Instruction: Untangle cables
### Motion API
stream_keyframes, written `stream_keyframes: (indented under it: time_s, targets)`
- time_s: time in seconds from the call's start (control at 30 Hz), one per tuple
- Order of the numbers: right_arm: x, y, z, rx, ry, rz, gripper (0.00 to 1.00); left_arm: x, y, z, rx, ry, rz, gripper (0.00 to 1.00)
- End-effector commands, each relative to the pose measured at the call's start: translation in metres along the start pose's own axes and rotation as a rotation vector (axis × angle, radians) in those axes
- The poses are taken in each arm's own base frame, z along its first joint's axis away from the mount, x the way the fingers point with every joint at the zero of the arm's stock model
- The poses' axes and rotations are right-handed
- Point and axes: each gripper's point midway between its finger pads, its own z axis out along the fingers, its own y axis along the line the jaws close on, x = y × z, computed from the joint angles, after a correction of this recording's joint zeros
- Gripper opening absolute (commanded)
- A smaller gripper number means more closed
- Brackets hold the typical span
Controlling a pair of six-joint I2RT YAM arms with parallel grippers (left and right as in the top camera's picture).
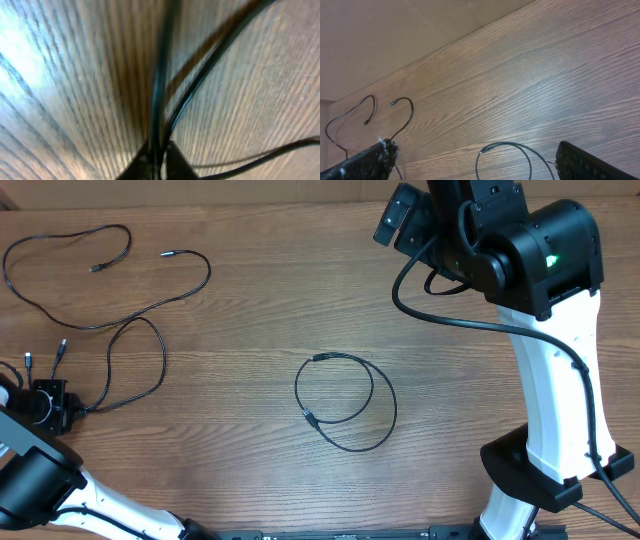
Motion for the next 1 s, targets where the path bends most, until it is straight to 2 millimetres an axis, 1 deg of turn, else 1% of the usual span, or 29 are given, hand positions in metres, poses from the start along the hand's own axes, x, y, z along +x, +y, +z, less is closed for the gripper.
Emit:
stream_keyframes:
  time_s: [0.0, 0.03, 0.07, 0.1, 0.13, 0.23, 0.3, 0.4, 0.47, 0.53, 0.63, 0.8, 0.97]
  targets:
    - [-0.002, -0.002, -0.001, 0.007, -0.013, -0.004, 1.0, -0.015, 0.043, 0.018, -0.203, -0.053, 0.048, 0.25]
    - [-0.002, -0.002, -0.001, 0.007, -0.013, -0.004, 1.0, -0.018, 0.04, 0.015, -0.198, -0.059, 0.066, 0.37]
    - [-0.002, -0.002, -0.001, 0.008, -0.013, -0.004, 1.0, -0.02, 0.036, 0.011, -0.194, -0.063, 0.08, 0.44]
    - [-0.002, -0.002, -0.001, 0.007, -0.013, -0.004, 1.0, -0.023, 0.033, 0.005, -0.192, -0.067, 0.09, 0.5]
    - [-0.002, -0.002, -0.001, 0.008, -0.013, -0.004, 1.0, -0.028, 0.025, -0.008, -0.187, -0.075, 0.096, 0.52]
    - [-0.002, -0.002, -0.001, 0.007, -0.013, -0.004, 1.0, -0.034, 0.007, -0.034, -0.159, -0.084, 0.108, 0.55]
    - [-0.002, -0.002, -0.001, 0.007, -0.013, -0.004, 1.0, -0.03, -0.017, -0.05, -0.065, -0.047, 0.198, 0.57]
    - [-0.002, -0.002, -0.001, 0.007, -0.013, -0.004, 1.0, -0.01, -0.062, -0.067, 0.146, 0.028, 0.371, 0.59]
    - [-0.002, -0.002, -0.001, 0.008, -0.013, -0.004, 1.0, 0.011, -0.087, -0.073, 0.278, 0.094, 0.438, 0.6]
    - [-0.002, -0.002, -0.001, 0.007, -0.013, -0.004, 1.0, 0.028, -0.1, -0.072, 0.321, 0.139, 0.465, 0.61]
    - [-0.002, -0.002, -0.001, 0.007, -0.013, -0.004, 1.0, 0.052, -0.113, -0.065, 0.3, 0.167, 0.566, 0.69]
    - [-0.002, -0.002, -0.001, 0.007, -0.013, -0.004, 1.0, 0.085, -0.121, -0.042, 0.098, 0.134, 0.723, 0.73]
    - [-0.002, -0.002, -0.001, 0.007, -0.013, -0.004, 1.0, 0.105, -0.132, -0.025, -0.111, 0.022, 0.889, 0.76]
